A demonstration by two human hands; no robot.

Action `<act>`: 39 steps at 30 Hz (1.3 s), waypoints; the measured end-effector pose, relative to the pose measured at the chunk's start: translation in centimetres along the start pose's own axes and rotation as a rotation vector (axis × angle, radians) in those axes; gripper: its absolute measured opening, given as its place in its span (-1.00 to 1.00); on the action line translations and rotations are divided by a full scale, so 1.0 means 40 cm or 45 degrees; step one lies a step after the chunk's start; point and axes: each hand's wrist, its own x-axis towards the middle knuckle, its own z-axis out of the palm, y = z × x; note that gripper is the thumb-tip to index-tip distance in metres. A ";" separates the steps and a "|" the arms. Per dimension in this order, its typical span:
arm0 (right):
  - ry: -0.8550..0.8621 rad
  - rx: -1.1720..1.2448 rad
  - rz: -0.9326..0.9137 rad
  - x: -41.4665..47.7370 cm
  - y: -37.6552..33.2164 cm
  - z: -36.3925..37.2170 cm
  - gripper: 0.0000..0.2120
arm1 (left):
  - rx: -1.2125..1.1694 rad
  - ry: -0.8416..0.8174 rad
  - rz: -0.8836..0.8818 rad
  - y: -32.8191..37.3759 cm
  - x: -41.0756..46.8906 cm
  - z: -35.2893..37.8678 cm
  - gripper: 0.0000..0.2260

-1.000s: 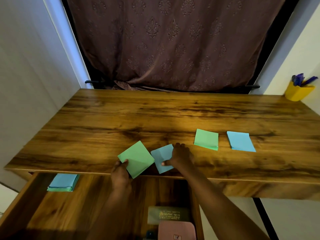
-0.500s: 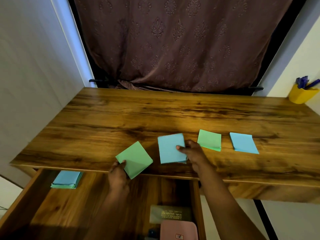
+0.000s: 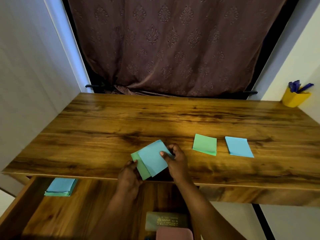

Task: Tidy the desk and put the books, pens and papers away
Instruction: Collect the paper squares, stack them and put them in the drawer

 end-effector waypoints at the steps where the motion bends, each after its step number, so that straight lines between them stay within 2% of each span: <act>1: 0.049 0.072 0.000 0.001 -0.001 -0.003 -0.82 | -0.006 0.006 0.005 -0.002 -0.001 0.001 -0.82; 5: 0.261 0.790 0.107 0.036 -0.052 -0.059 -0.83 | -0.046 0.116 0.052 0.000 0.000 -0.008 -0.86; 7: 0.205 1.037 0.123 0.059 -0.081 -0.092 -0.84 | -0.066 0.171 0.044 0.001 0.006 -0.014 -0.87; 9: 0.093 1.095 0.149 0.071 -0.095 -0.100 -0.84 | -0.054 0.142 0.042 0.002 0.008 -0.011 -0.86; 11: 0.040 0.873 0.176 0.067 -0.087 -0.079 -0.83 | -0.037 0.057 0.064 0.004 0.001 0.007 -0.85; 13: 0.026 0.449 0.160 0.048 -0.054 -0.046 -0.83 | -0.046 -0.001 0.080 0.008 -0.008 0.032 -0.84; 16: 0.062 0.017 0.101 0.010 -0.011 -0.006 -0.73 | -0.046 -0.009 0.078 0.009 -0.014 0.060 -0.83; 24: 0.036 -0.408 -0.154 -0.025 0.025 0.020 -0.50 | 0.057 0.032 0.172 -0.010 -0.011 0.067 -0.84; 26: 0.008 -0.413 -0.135 -0.024 0.024 0.012 -0.44 | 0.070 0.037 0.201 -0.010 -0.012 0.069 -0.85; 28: -0.023 -0.289 -0.023 -0.016 0.009 -0.003 -0.43 | 0.122 0.032 0.265 -0.007 -0.009 0.071 -0.90; 30: -0.046 -0.230 0.029 -0.002 -0.008 -0.027 -0.52 | 0.262 -0.015 0.389 -0.003 -0.006 0.073 -0.92; 34: 0.016 -0.243 -0.076 0.036 -0.037 -0.083 -0.73 | 0.677 -0.260 0.776 0.024 0.016 0.071 -0.87; 37: 0.065 -0.319 -0.124 0.057 -0.022 -0.107 -0.82 | 1.158 -0.163 0.954 0.029 0.062 0.051 -0.77; 39: 0.022 -0.464 -0.106 0.052 0.022 -0.106 -0.78 | 1.413 -0.092 0.940 0.014 0.084 0.031 -0.70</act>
